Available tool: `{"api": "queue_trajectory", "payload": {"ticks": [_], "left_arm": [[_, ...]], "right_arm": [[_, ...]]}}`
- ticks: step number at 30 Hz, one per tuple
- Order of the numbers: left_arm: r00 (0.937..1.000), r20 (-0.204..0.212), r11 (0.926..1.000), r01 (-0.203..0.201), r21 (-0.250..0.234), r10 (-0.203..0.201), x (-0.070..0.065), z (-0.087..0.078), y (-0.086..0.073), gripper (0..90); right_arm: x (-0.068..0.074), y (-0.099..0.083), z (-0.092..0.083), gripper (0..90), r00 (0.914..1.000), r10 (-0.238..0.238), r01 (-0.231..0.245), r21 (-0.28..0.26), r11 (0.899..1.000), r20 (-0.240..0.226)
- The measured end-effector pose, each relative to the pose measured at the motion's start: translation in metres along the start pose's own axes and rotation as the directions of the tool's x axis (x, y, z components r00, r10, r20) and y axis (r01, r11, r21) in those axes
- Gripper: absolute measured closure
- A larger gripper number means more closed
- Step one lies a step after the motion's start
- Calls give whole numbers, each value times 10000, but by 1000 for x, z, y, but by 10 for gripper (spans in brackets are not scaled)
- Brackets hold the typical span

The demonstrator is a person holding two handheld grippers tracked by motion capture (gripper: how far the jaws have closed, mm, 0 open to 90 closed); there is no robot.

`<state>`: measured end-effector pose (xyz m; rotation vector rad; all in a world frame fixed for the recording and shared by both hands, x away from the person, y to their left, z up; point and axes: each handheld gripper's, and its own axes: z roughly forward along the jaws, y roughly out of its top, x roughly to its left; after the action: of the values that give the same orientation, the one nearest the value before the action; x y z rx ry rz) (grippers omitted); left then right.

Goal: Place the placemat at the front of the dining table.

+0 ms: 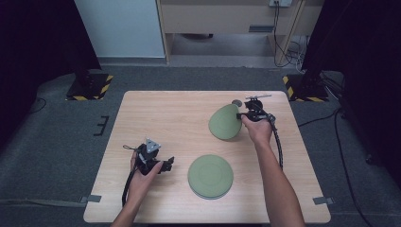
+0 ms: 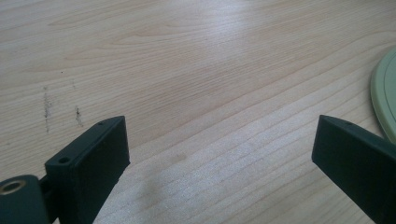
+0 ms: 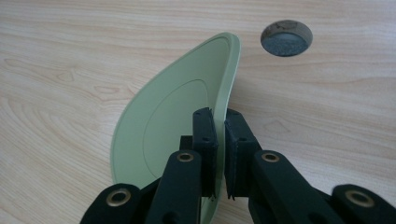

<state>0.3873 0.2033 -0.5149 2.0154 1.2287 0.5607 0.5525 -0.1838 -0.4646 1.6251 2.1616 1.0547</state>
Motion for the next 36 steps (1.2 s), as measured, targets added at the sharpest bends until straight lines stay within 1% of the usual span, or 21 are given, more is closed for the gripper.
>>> {"api": "queue_trajectory", "payload": {"ticks": [5,12,16,18,20,22,24,25,27,28,32,33,34,36], "left_arm": [[9999,21,9999,119,28,-119,2,0,0,33],[10000,0,9999,99,87,-99,2,1,-1,33],[10000,-16,9999,34,160,-33,1,2,-1,33],[10000,-1,9998,29,173,-29,1,3,-1,33],[10000,-11,9999,64,154,-64,2,2,-1,32],[9999,-30,9999,105,133,-105,2,2,-1,31],[9999,-44,9998,144,111,-144,3,2,-1,31],[9999,-33,9998,142,103,-141,3,3,-1,30],[9999,-11,9998,164,111,-164,3,3,-1,30],[9999,-14,9998,163,105,-163,3,3,-1,30],[9998,-11,9998,210,68,-210,4,2,-1,30],[9998,11,9997,215,66,-215,4,2,-1,29],[9998,12,9998,207,83,-207,5,2,-1,29],[9999,30,9998,170,94,-171,5,1,-1,28]], "right_arm": [[-8,-7,7,844,9996,265,-266,137,9996,105],[-19,-15,15,831,9978,643,-646,192,9977,144],[-23,-18,19,792,9974,689,-693,213,9974,190],[-26,-19,19,721,9965,764,-773,251,9967,345],[-29,-21,18,628,9945,859,-871,185,9960,593],[-33,-22,15,587,9930,1013,-1017,38,9948,608],[-35,-22,9,523,9921,1039,-1033,-127,9946,701],[-35,-22,7,505,9918,1077,-1064,-213,9941,688],[-35,-20,1,430,9908,1145,-1119,-400,9929,716],[-36,-19,-3,416,9909,1114,-1077,-523,9928,753],[-35,-15,-14,305,9906,1244,-1189,-935,9885,560],[-34,-14,-16,253,9905,1286,-1235,-966,9876,485],[-33,-13,-17,228,9902,1328,-1282,-948,9872,442],[-31,-11,-21,189,9913,1249,-1193,-1165,9860,419]]}}
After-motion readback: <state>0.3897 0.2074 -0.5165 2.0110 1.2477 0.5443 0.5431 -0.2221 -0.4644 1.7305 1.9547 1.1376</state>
